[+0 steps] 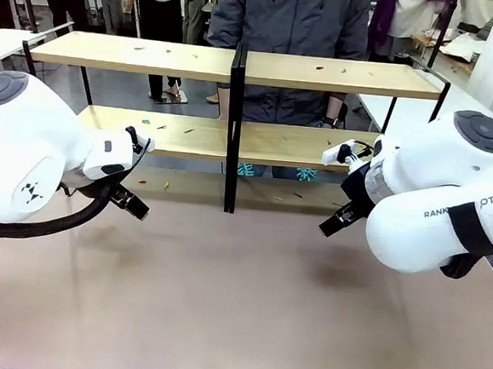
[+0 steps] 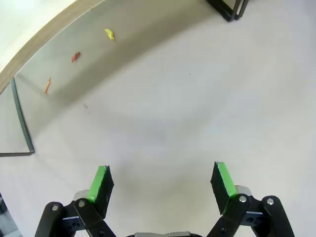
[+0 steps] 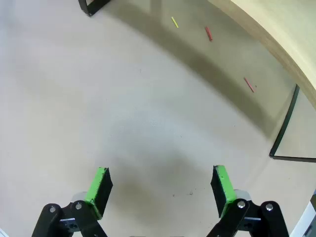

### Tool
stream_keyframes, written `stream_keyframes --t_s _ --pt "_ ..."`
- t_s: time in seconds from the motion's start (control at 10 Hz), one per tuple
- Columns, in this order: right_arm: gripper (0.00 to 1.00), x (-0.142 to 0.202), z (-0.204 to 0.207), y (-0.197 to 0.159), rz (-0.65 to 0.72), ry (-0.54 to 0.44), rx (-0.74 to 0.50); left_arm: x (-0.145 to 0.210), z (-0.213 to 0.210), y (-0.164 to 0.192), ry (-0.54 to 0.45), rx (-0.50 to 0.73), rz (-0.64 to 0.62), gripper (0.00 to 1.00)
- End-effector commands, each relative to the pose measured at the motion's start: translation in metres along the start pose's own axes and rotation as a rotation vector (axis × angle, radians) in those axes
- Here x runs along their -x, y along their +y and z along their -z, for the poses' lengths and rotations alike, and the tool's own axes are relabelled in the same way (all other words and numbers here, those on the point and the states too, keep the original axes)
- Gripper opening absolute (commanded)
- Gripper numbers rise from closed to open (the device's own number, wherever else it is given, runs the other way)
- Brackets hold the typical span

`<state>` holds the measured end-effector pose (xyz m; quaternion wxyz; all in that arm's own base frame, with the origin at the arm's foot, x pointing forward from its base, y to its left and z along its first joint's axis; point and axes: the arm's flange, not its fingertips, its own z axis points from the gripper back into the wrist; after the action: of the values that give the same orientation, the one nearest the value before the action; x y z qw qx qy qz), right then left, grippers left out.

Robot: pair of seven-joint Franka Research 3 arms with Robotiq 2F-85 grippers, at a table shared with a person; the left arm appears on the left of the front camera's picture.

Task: Clean the shelves.
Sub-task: Pick up the Duster when the human hands it over.

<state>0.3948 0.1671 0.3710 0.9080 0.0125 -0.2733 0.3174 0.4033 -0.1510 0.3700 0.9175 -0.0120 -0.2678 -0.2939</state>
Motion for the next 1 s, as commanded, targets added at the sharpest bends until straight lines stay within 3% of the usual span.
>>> stream_keyframes --t_s 0.0,0.9 --pt "1.0 0.0 0.0 0.0 0.0 0.0 0.0 0.0 -0.0001 0.0 0.0 0.0 0.0 1.0" --pt "1.0 0.0 0.0 0.0 0.0 0.0 0.0 0.0 -0.0001 0.0 0.0 0.0 0.0 1.0"
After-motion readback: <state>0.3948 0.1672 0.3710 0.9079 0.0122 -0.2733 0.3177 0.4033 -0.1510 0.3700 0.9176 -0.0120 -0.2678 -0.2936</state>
